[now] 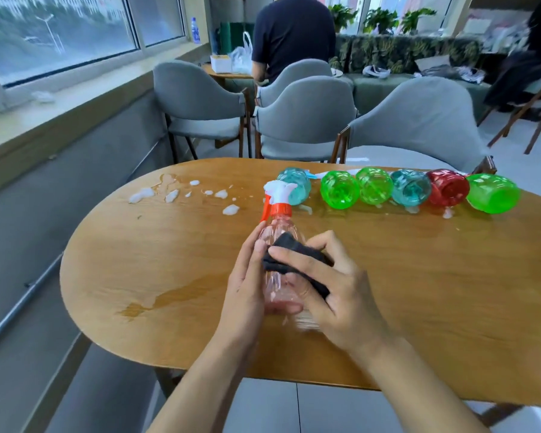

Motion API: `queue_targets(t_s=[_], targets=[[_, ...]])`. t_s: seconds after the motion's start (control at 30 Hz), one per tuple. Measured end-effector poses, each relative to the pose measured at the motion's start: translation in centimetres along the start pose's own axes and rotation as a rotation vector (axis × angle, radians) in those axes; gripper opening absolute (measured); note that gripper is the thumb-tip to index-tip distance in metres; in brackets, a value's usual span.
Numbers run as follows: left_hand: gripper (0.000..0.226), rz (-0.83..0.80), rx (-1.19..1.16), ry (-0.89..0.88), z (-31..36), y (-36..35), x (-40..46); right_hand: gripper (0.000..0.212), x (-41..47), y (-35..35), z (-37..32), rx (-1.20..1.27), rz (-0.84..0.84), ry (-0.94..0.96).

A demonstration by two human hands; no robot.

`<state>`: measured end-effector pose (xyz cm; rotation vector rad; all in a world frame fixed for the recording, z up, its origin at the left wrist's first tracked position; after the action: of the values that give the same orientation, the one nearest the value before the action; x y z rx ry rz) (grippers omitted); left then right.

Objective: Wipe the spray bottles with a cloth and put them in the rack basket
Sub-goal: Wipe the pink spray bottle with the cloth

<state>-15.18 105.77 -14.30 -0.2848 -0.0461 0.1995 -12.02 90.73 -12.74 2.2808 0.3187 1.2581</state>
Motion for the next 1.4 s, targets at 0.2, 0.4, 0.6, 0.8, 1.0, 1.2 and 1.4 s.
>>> queue_targets(t_s=[0.2,0.4,0.6,0.8,1.0,1.2,1.4], targets=[[0.045,-0.015,-0.065,0.015,0.5,1.0,-0.2,0.029,-1.2,-0.4,-1.1,0.086,-0.042,0.068],[0.055,-0.1,0.063,-0.064,0.2,1.1,-0.2,0.032,1.0,0.6,1.1,0.081,0.264,-0.188],[0.046,-0.088,0.053,-0.073,-0.6,0.8,0.3,0.033,0.8,-0.4,1.4,0.076,0.125,-0.082],[0.051,-0.021,-0.102,0.021,-0.4,1.2,0.6,0.03,-1.2,-0.9,0.2,-0.052,-0.053,0.171],[0.046,-0.079,-0.126,0.044,0.5,0.9,0.6,0.03,-1.9,-0.5,-0.3,0.149,0.181,-0.051],[0.047,-0.091,-0.141,0.049,0.5,0.4,0.2,0.023,-1.8,-1.5,0.1,0.222,0.319,-0.31],[0.054,-0.079,-0.063,-0.029,0.1,0.5,0.3,0.019,-0.8,-1.2,-0.4,0.259,0.341,-0.273]])
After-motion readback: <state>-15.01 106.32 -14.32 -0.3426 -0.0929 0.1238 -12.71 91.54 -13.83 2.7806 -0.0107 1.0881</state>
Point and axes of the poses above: each hand's wrist, its own x-axis towards the middle knuckle, its own y-axis out of the back of the hand, z = x × y, the point moved 1 cm from there along x, towards the middle knuckle, and after that the axes turned 3 degrees about y, right-handed, at the moved point
